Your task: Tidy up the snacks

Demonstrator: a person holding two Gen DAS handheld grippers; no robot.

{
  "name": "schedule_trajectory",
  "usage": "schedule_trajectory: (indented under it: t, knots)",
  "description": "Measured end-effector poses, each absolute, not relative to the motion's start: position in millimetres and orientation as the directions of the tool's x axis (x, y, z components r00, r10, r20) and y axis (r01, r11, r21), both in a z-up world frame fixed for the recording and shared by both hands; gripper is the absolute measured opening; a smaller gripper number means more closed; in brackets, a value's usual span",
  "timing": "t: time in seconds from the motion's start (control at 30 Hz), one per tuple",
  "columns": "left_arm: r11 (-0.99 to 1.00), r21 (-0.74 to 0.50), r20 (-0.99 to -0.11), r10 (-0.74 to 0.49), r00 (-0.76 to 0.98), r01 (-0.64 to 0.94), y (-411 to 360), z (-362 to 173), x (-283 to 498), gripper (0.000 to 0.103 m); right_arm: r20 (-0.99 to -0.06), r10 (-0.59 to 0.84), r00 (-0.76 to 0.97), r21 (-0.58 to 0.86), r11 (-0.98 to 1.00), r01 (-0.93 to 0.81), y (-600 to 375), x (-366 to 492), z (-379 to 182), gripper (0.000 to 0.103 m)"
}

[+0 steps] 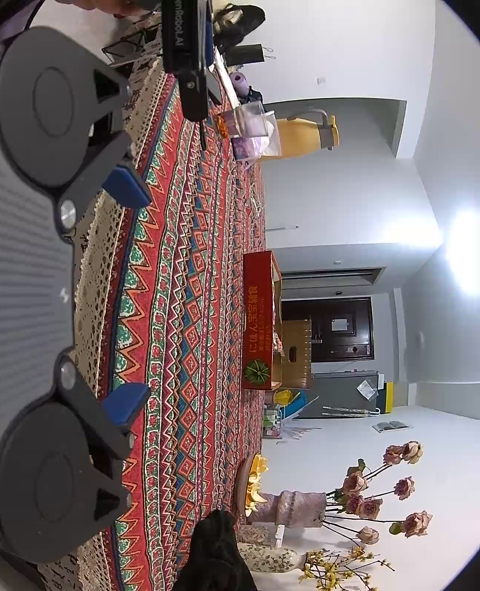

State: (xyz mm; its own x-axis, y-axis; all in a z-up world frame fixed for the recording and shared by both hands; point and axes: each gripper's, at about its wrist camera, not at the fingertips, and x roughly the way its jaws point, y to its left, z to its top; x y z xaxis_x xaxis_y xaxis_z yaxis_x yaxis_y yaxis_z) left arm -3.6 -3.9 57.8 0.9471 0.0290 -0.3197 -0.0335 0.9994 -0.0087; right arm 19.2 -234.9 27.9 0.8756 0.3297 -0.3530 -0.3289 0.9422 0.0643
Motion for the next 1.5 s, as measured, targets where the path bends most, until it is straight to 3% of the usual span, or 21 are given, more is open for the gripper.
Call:
schedule_trajectory:
  t: [1.5]
  knots:
    - [0.999, -0.01, -0.327, 0.042, 0.944, -0.048, -0.7, 56.8, -3.4, 0.103, -0.348, 0.334, 0.876, 0.073, 0.941, -0.33, -233.9, 19.3, 26.6, 0.101]
